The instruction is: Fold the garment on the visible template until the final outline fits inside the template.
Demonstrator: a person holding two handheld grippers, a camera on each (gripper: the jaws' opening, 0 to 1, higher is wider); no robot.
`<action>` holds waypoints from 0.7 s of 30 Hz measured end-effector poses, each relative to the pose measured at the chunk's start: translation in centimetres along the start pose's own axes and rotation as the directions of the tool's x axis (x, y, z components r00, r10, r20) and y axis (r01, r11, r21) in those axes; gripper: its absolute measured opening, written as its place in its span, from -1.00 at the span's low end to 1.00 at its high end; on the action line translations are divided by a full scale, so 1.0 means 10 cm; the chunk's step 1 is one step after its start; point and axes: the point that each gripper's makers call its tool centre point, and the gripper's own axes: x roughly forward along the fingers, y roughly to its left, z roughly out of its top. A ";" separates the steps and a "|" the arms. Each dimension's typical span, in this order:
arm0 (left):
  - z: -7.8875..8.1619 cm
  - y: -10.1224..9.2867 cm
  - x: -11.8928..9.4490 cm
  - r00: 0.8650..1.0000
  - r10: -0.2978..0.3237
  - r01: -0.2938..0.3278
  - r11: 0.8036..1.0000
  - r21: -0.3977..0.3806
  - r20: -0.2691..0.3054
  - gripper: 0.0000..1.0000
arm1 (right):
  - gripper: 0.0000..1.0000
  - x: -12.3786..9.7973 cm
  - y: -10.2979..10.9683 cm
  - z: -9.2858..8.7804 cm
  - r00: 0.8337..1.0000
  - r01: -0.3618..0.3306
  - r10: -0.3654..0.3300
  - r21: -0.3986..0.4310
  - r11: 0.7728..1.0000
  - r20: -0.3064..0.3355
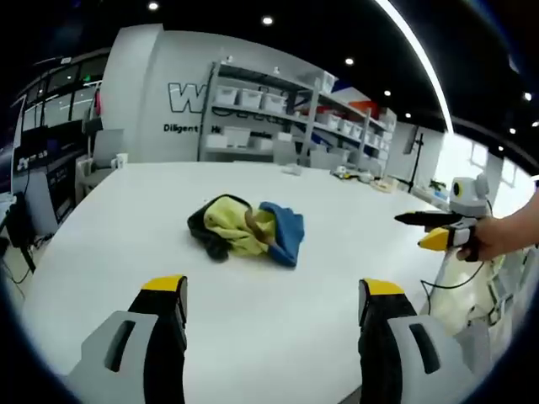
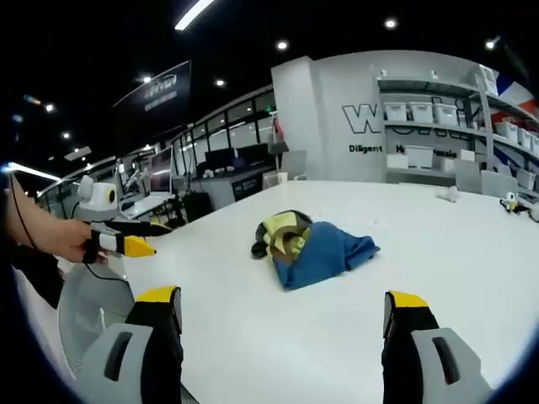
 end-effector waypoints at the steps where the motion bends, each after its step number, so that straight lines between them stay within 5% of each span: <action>1: 0.00 0.00 0.00 1.000 0.001 -0.001 1.000 0.000 0.000 0.65 | 0.97 0.00 -0.01 0.00 1.000 0.002 -0.002 -0.001 1.000 0.000; 21: 0.02 -0.07 -0.30 0.999 0.044 -0.044 0.999 0.005 0.021 0.61 | 0.97 -0.14 0.15 0.05 0.999 -0.030 0.030 -0.004 1.000 0.018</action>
